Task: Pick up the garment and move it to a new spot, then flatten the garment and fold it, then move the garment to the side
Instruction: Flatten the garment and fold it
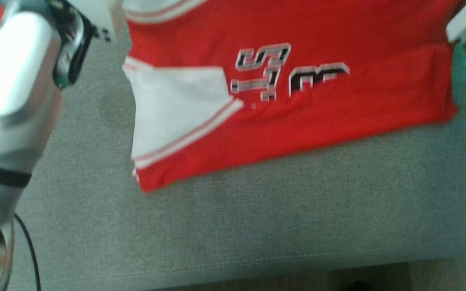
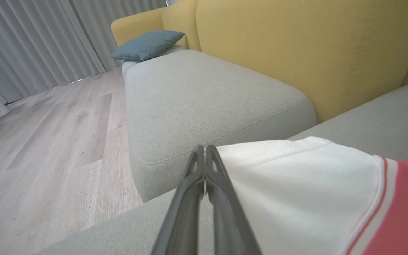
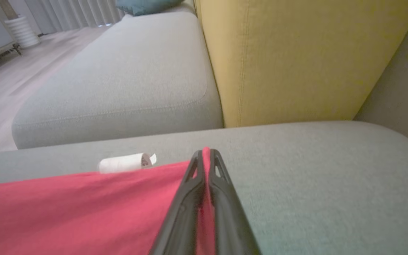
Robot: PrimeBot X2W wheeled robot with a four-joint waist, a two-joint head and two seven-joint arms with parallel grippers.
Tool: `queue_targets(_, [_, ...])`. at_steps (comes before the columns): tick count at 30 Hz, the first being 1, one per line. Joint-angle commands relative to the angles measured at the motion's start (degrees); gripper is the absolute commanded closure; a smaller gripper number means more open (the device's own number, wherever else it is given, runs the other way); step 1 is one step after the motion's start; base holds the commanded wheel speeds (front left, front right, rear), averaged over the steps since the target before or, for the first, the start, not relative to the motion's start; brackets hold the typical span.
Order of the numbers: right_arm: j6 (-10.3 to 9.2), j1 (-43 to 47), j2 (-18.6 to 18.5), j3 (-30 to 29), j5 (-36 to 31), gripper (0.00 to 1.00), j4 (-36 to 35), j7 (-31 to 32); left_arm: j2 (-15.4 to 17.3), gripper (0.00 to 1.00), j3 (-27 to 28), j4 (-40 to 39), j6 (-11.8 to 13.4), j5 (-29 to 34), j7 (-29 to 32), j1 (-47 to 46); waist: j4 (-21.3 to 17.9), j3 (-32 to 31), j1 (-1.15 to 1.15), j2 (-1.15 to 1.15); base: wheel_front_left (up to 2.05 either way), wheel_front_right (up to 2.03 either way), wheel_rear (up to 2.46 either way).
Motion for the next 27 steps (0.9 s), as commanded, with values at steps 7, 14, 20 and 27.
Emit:
queue_targets(7, [0.20, -4.0, 0.1, 1.1, 0.7, 1.00, 2.4, -5.3, -0.9, 1.00, 2.6, 5.6, -0.7, 1.0, -4.9, -7.1, 0.5, 0.1, 0.00, 0.00, 0.00, 0.00, 0.00])
queue_targets(14, [0.20, 0.1, 0.2, 4.7, 4.0, 1.00, 4.1, -6.6, -1.6, 1.00, 0.6, 8.2, -3.2, 0.9, -6.8, -4.3, 1.0, -3.0, 0.00, 0.00, 0.00, 0.00, 0.00])
queue_targets(20, [0.20, 5.1, -1.2, 8.8, 8.7, 1.00, 2.4, -4.9, 0.2, 1.00, -0.7, 5.7, -4.3, 0.5, -7.1, 0.6, 1.2, -6.4, 0.00, 0.00, 0.00, 0.00, 0.00])
queue_targets(27, [0.20, 9.2, -4.2, 12.3, 12.9, 1.00, 0.4, -2.4, 3.3, 1.00, -2.1, -1.4, -4.4, -0.5, -4.6, 7.2, 1.7, -9.6, 0.00, 0.00, 0.00, 0.00, 0.00])
